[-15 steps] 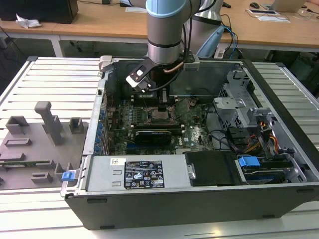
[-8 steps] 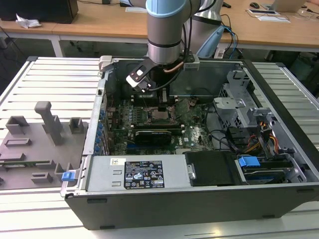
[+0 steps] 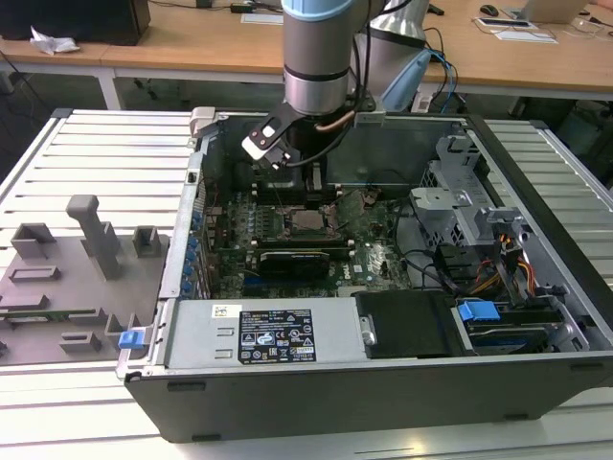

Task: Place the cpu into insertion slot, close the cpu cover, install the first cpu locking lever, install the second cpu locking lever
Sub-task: 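Close the cpu cover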

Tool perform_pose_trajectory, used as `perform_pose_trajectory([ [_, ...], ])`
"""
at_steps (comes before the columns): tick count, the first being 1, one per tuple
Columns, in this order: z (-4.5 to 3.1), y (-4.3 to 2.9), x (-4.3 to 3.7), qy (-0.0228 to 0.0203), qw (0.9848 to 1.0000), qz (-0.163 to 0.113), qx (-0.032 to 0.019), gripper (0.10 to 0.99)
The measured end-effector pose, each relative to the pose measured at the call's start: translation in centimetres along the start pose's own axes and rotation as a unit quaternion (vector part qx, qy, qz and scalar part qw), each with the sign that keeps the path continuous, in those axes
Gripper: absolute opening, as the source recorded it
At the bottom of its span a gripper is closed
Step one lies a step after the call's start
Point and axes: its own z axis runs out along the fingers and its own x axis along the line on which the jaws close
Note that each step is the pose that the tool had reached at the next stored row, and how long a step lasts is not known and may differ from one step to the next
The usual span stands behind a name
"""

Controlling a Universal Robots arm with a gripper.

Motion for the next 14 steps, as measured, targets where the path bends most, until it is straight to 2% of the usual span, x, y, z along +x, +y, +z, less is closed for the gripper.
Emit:
perform_pose_trajectory([
  [2,-0.87,0.06,0.01,0.0,1.0,0.0,0.0,0.106],
  [5,-1.6,0.15,0.03,-0.0001,1.0,0.0,0.0001,0.106],
  [7,-1.8,0.32,0.03,0.0,1.0,0.0,0.0003,0.106],
  [12,-1.7,2.2,0.02,0.0,1.0,0.0,0.0029,0.106],
  [14,-1.67,2.66,0.01,0.0001,1.0,0.0,0.0029,0.106],
])
